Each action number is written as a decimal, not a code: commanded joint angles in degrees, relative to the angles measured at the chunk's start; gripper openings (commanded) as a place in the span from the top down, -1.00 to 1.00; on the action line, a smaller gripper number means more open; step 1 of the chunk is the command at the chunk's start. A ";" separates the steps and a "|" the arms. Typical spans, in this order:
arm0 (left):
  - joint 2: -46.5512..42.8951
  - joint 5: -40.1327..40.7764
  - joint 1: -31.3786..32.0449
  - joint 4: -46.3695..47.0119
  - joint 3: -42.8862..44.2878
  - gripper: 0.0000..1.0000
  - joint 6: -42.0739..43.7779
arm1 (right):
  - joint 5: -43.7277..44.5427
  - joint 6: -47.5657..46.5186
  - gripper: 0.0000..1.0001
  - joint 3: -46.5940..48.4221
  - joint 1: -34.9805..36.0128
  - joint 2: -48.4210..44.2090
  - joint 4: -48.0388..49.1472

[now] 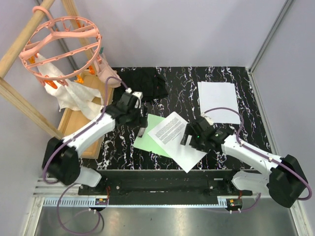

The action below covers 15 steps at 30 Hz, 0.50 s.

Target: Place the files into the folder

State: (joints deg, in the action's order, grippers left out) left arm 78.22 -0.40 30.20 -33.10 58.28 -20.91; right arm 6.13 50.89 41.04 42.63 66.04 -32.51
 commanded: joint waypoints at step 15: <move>19.77 -14.16 1.62 5.14 13.79 -0.44 3.07 | 6.35 11.50 -0.85 -6.23 -11.34 -1.44 -0.36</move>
State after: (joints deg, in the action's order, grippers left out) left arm 99.09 -4.78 30.41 -35.20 70.15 -15.14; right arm 10.13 57.63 37.47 33.10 67.59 -32.77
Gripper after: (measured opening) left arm 0.749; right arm 0.931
